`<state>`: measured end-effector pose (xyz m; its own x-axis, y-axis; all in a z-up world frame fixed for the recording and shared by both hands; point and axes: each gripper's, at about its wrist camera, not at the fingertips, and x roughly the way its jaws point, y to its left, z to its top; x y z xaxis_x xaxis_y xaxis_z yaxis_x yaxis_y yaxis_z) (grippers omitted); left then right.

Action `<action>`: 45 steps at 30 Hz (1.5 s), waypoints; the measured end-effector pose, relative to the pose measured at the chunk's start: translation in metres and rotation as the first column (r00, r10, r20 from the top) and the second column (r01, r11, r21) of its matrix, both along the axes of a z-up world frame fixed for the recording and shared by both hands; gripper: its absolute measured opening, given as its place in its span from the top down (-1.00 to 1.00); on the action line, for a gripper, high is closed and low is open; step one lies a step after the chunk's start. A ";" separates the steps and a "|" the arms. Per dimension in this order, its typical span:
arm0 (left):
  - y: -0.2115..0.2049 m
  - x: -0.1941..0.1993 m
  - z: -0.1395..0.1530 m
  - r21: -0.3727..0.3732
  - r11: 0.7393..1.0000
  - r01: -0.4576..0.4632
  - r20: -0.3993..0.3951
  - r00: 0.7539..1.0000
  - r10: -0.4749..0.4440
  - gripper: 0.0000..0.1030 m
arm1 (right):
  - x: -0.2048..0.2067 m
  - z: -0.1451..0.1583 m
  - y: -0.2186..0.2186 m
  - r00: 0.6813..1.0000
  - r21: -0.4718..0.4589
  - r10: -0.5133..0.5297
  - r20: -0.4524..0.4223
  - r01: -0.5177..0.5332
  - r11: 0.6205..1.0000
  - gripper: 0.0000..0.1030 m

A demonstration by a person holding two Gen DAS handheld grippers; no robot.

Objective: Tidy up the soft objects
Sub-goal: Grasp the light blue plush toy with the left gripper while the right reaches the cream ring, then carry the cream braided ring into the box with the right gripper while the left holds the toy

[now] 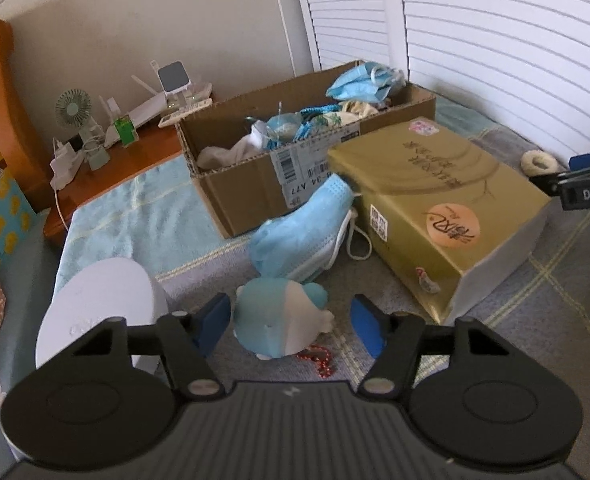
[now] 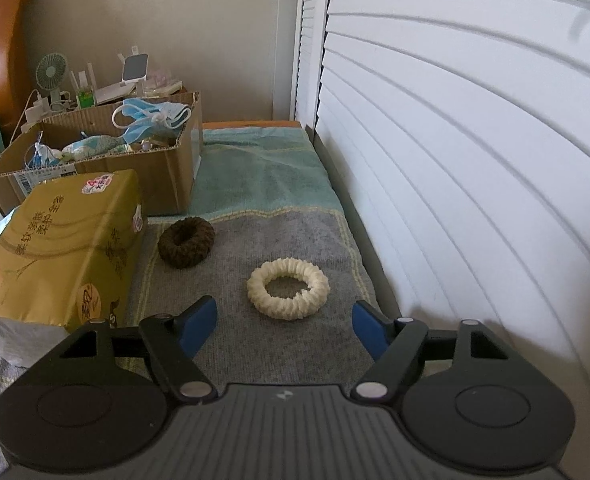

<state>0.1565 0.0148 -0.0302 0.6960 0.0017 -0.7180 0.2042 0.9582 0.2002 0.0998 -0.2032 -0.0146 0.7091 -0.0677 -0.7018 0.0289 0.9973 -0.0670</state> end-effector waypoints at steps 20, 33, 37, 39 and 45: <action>-0.005 0.002 -0.002 -0.015 1.000 0.017 -0.010 1.000 -0.017 -0.17 | 0.015 -0.004 0.003 1.000 0.007 0.022 0.020 -0.022 1.000 -0.33; -0.002 -0.003 0.000 -0.023 0.999 0.025 0.003 1.000 -0.024 0.03 | 0.014 0.001 0.007 0.999 0.002 0.027 0.024 -0.027 1.000 0.06; -0.001 -0.006 0.002 -0.026 0.998 0.050 -0.008 0.999 -0.050 0.05 | 0.011 0.004 0.005 0.999 -0.001 0.027 0.026 -0.027 1.000 0.11; 0.000 -0.008 0.003 -0.027 0.998 0.064 -0.015 0.998 -0.064 0.05 | 0.009 0.006 0.005 0.999 -0.002 0.030 0.026 -0.030 1.000 0.16; 0.004 -0.016 0.010 -0.038 0.992 0.123 -0.042 0.991 -0.124 0.06 | -0.001 0.015 0.006 0.999 -0.002 0.039 0.030 -0.039 0.999 0.18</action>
